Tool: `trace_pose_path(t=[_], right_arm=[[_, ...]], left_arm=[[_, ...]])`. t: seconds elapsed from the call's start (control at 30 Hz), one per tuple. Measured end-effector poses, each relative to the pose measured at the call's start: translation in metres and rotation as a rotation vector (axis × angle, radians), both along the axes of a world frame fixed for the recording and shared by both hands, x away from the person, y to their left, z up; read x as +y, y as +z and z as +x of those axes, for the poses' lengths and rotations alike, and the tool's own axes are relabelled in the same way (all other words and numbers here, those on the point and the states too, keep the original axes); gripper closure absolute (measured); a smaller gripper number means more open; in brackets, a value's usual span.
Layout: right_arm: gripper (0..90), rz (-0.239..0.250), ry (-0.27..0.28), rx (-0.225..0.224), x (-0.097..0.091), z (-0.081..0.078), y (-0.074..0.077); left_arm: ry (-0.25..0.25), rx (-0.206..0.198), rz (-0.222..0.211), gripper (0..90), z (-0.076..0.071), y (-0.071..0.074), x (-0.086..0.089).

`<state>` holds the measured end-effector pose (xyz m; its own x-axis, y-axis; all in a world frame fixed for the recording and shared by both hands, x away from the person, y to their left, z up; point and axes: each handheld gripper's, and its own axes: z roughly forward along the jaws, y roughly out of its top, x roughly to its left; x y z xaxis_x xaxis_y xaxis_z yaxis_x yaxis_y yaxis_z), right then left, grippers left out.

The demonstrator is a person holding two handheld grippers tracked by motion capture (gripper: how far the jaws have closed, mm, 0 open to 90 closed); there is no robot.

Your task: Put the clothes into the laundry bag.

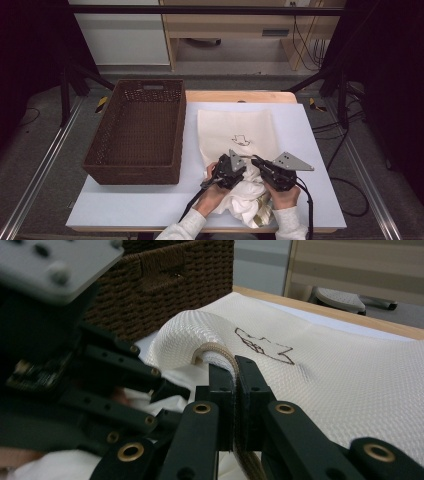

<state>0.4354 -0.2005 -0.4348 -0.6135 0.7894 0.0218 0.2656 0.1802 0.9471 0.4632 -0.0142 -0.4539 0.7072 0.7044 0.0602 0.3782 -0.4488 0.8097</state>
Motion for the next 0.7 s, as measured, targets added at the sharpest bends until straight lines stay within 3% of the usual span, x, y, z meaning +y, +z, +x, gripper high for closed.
trace_pose_path(t=[0.1, 0.23, 0.33, 0.47, 0.57, 0.63, 0.7], right_arm=[[87.3, -0.007, -0.008, 0.006, 0.0, 0.001, -0.002], [87.3, -0.014, -0.012, 0.01, 0.0, 0.002, -0.004], [87.3, -0.023, -0.011, 0.002, 0.001, 0.002, -0.004], [87.2, -0.022, -0.017, 0.004, 0.001, 0.002, -0.005], [87.2, -0.026, -0.018, 0.006, 0.001, 0.002, -0.005], [87.2, -0.023, -0.02, 0.01, 0.001, 0.002, -0.005], [87.2, -0.028, -0.016, 0.01, 0.001, 0.003, -0.007]], left_arm=[[0.007, -0.016, -0.009, 53.8, -0.005, 0.003, 0.007], [-0.011, 0.009, -0.058, 39.0, -0.015, 0.014, 0.022], [-0.013, -0.012, -0.031, 28.5, -0.03, 0.023, 0.034], [-0.033, 0.013, -0.026, 22.4, -0.048, 0.026, 0.048], [-0.044, 0.022, -0.003, 21.3, -0.06, 0.014, 0.055], [-0.045, 0.025, -0.011, 20.9, -0.061, 0.001, 0.059], [-0.042, 0.068, -0.043, 21.4, -0.056, -0.011, 0.06]])
